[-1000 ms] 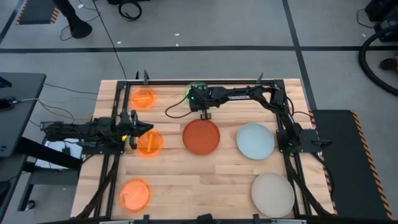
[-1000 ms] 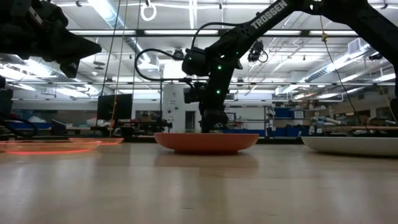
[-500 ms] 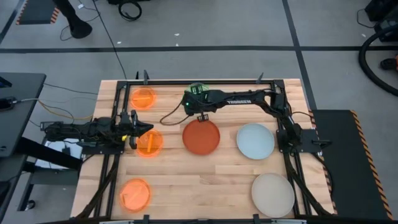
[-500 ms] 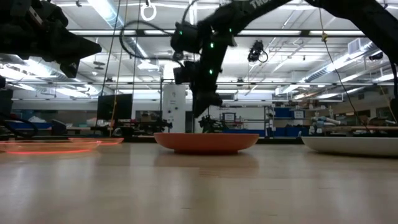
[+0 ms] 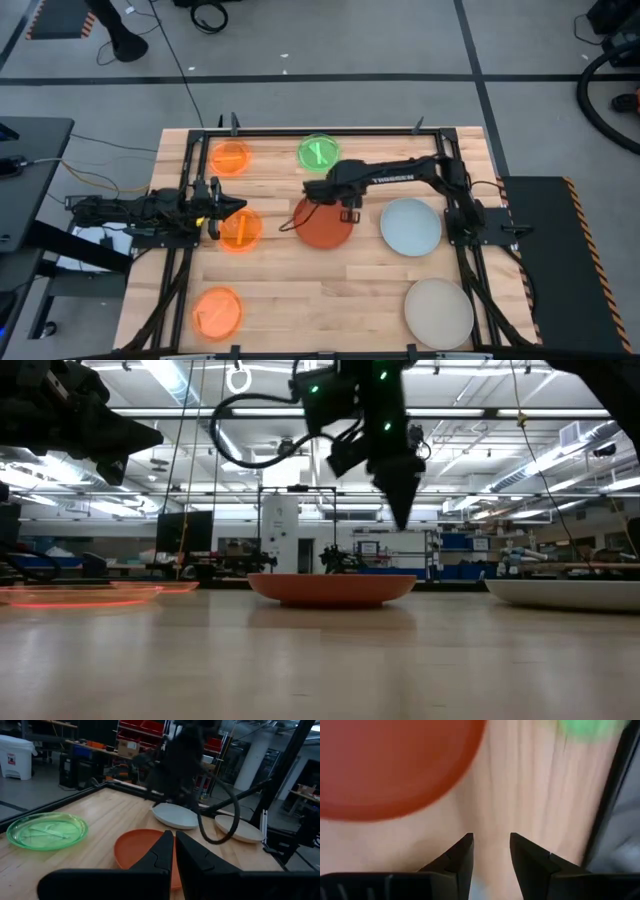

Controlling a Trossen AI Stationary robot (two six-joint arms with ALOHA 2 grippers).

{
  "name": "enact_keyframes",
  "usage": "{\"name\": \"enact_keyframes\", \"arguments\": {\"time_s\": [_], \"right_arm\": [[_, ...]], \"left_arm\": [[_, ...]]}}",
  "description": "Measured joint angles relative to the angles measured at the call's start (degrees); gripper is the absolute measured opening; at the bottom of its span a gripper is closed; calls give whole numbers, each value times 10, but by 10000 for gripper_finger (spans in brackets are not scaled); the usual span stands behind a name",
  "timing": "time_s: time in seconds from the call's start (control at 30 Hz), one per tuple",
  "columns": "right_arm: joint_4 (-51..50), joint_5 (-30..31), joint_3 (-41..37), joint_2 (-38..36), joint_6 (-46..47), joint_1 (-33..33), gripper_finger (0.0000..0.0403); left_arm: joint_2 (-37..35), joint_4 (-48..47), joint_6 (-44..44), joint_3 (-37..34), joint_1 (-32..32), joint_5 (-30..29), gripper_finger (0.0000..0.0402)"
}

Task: Stack plastic plates
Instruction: Stack the gray plate on top of the orange plate

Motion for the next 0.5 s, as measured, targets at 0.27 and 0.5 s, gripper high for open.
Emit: {"name": "enact_keyframes", "arguments": {"time_s": [0.27,0.5], "right_arm": [[-24,-79,-105,-66,427,104,139],[33,-122,-196,-73,580,176,131]], "left_arm": [[0,0,0,0,0,0,27],[0,0,0,0,0,0,27]]}}
